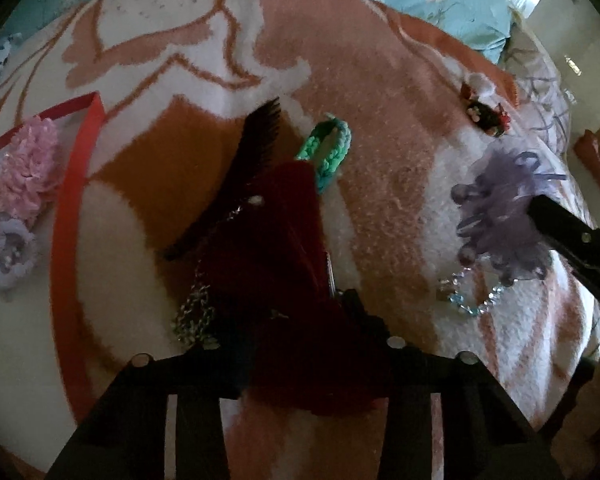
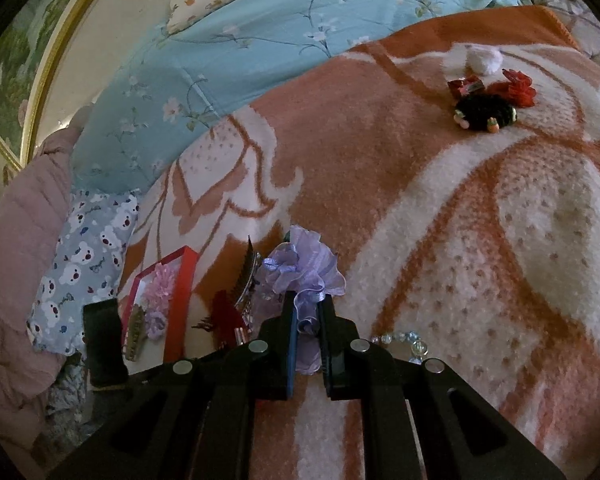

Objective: Organize jewelry

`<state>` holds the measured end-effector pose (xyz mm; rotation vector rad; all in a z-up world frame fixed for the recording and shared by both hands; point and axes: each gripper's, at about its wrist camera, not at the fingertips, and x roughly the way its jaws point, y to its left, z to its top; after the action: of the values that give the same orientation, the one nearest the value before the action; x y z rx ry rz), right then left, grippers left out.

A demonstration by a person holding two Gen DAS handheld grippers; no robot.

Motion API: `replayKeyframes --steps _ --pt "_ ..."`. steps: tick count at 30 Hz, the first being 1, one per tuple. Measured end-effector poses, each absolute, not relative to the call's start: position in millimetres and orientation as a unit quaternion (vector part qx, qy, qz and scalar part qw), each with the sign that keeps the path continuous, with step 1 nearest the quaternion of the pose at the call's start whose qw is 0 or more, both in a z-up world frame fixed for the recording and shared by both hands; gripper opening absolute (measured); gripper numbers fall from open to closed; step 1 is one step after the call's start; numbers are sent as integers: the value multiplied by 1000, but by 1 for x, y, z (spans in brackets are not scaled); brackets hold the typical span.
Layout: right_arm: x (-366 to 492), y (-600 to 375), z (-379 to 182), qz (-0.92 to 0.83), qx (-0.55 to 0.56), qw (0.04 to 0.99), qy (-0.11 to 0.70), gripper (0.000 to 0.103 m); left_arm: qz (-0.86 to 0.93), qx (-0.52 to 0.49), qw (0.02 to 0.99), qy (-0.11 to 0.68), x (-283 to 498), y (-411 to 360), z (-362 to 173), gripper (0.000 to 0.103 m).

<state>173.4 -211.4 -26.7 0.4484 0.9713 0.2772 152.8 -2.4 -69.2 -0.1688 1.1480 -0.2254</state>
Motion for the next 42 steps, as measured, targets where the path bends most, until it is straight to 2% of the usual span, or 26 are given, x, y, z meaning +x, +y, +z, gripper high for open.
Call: replayKeyframes --steps 1,3,25,42 --pt "172 -209 -26 135 213 851 461 9 -109 -82 831 539 151 0 -66 25" --pt "170 -205 -24 140 211 851 460 9 -113 -90 835 531 142 8 -60 24" --pt "155 -96 -26 242 173 820 489 9 -56 -155 876 453 14 127 26 23" --pt "160 15 -35 323 130 785 512 9 37 -157 871 464 -15 195 16 23"
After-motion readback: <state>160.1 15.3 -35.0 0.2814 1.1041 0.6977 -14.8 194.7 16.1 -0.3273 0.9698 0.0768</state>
